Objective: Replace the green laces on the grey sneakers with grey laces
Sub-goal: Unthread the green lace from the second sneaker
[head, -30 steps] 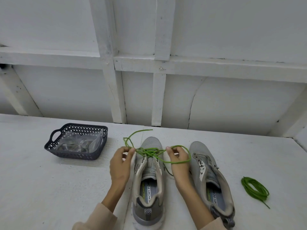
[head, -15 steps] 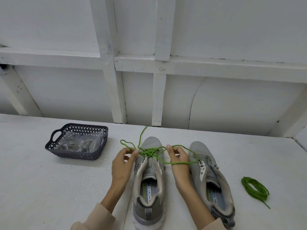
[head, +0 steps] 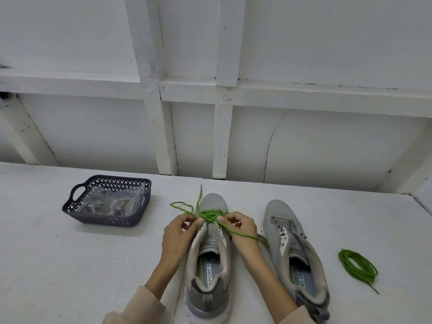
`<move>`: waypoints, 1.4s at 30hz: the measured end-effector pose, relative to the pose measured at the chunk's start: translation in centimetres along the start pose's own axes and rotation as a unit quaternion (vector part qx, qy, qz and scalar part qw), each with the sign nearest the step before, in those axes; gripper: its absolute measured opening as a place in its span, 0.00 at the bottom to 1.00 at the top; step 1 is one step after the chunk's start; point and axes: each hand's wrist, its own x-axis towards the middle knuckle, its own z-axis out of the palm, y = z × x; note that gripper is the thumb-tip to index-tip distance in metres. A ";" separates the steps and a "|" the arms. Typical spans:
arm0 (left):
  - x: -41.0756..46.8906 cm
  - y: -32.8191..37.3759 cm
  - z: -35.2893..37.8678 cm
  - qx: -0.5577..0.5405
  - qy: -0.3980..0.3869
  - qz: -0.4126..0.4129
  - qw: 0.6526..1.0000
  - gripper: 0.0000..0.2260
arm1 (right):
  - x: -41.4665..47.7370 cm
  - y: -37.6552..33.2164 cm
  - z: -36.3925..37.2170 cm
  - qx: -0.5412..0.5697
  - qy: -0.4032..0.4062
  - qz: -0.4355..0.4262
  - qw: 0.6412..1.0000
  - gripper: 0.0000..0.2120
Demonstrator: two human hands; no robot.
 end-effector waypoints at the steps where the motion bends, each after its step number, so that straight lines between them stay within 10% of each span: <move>1: 0.0 0.2 0.0 -0.012 0.017 0.006 1.000 0.14 | 0.0 -0.1 0.0 0.011 0.023 -0.014 1.000 0.08; 5: -0.6 0.6 -0.4 -0.052 0.093 0.006 0.994 0.13 | -0.4 -0.6 -0.3 0.083 0.172 -0.051 0.980 0.08; 11: 0.0 0.2 -0.1 0.000 0.006 -0.012 1.000 0.10 | -0.1 -0.3 0.3 -0.043 0.010 -0.021 0.999 0.09; 16: -0.2 1.1 -0.9 -0.072 0.128 -0.003 0.989 0.06 | -0.4 -0.7 -0.4 0.056 0.171 -0.045 0.983 0.08; 21: -0.5 0.6 -0.1 -0.011 -0.001 -0.009 1.000 0.09 | -0.6 -0.4 0.5 -0.016 0.024 -0.018 0.999 0.08; 33: -0.4 0.5 0.0 -0.018 -0.005 -0.008 1.000 0.06 | -0.6 -0.7 -0.8 0.009 -0.049 -0.007 0.999 0.13; 42: -1.2 1.3 -0.4 -0.087 0.080 -0.005 0.993 0.05 | -0.7 -0.4 -0.1 0.038 0.126 -0.024 0.991 0.07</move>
